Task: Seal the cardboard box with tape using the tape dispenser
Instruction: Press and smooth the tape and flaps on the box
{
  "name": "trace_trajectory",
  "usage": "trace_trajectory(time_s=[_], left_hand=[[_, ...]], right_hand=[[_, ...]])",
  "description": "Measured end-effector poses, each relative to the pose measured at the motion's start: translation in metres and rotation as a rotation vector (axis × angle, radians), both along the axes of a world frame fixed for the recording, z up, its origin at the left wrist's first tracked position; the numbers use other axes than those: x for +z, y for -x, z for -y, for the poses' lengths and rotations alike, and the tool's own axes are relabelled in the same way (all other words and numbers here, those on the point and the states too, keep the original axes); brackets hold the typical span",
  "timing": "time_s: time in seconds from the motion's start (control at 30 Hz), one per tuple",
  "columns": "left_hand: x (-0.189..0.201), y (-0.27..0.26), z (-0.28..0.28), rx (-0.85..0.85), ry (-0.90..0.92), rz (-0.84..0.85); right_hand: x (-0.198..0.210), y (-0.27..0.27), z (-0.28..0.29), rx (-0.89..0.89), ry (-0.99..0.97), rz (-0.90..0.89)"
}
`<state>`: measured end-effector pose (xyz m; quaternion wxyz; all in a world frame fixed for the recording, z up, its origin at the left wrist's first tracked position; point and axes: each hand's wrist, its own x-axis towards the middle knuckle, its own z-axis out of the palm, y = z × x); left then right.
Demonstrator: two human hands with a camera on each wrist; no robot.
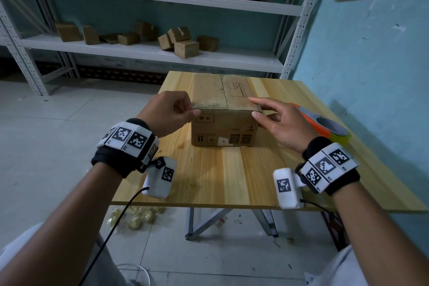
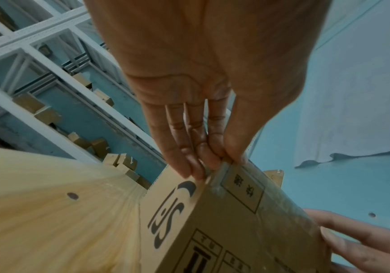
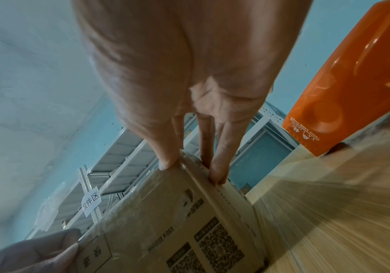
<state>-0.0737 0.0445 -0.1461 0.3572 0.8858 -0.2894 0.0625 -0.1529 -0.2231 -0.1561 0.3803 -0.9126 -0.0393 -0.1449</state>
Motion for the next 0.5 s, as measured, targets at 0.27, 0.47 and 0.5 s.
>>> trace_trajectory(time_s=[0.27,0.47,0.5], left_hand=[[0.002,0.003,0.002,0.003,0.031,-0.077],[-0.005,-0.004,0.003,0.186,-0.034,0.034],[-0.005,-0.006,0.001,0.212,-0.027,0.041]], right_hand=[[-0.001,-0.001,-0.001,-0.113,-0.075,-0.051],[0.007,0.007,-0.012,0.062,-0.007,-0.039],[0.008,0.009,-0.014,0.120,-0.050,-0.075]])
